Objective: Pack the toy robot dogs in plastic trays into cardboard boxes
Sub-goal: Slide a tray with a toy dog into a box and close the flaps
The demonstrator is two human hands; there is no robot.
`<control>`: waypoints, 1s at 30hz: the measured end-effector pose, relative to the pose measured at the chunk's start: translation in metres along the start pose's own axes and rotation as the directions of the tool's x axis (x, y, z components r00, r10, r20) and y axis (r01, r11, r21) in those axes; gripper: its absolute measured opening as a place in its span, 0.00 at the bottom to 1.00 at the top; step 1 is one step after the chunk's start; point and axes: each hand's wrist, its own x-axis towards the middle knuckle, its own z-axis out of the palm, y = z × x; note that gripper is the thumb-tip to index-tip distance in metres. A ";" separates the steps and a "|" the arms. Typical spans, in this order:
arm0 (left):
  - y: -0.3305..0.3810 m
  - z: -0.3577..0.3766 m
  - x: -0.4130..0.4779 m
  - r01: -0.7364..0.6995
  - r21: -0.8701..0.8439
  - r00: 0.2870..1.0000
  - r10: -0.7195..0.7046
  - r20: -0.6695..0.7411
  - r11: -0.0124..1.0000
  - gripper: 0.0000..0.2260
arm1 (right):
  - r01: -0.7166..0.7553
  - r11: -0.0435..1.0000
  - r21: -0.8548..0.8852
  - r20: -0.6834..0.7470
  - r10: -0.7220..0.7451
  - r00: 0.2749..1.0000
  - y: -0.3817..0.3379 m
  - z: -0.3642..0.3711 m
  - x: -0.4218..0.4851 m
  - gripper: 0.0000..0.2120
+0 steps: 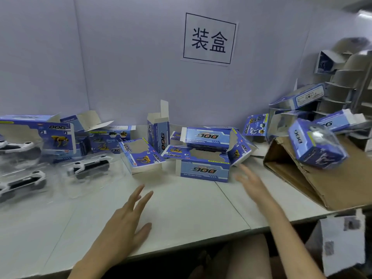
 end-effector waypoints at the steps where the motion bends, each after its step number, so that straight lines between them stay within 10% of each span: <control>1: 0.000 0.000 0.000 0.020 0.011 1.000 -0.020 0.020 1.000 0.31 | -0.046 0.998 -0.034 -0.005 0.046 0.999 0.010 0.012 -0.004 0.22; 13: 0.003 -0.002 -0.001 0.107 0.071 0.982 -0.116 0.147 0.992 0.18 | 0.089 0.813 -0.576 -0.105 -0.181 0.978 0.009 0.073 0.051 0.43; 30: 0.005 -0.005 -0.003 0.134 0.058 0.982 -0.141 0.125 0.989 0.17 | 0.052 0.848 -0.528 -0.313 -0.252 0.916 -0.067 0.016 0.028 0.26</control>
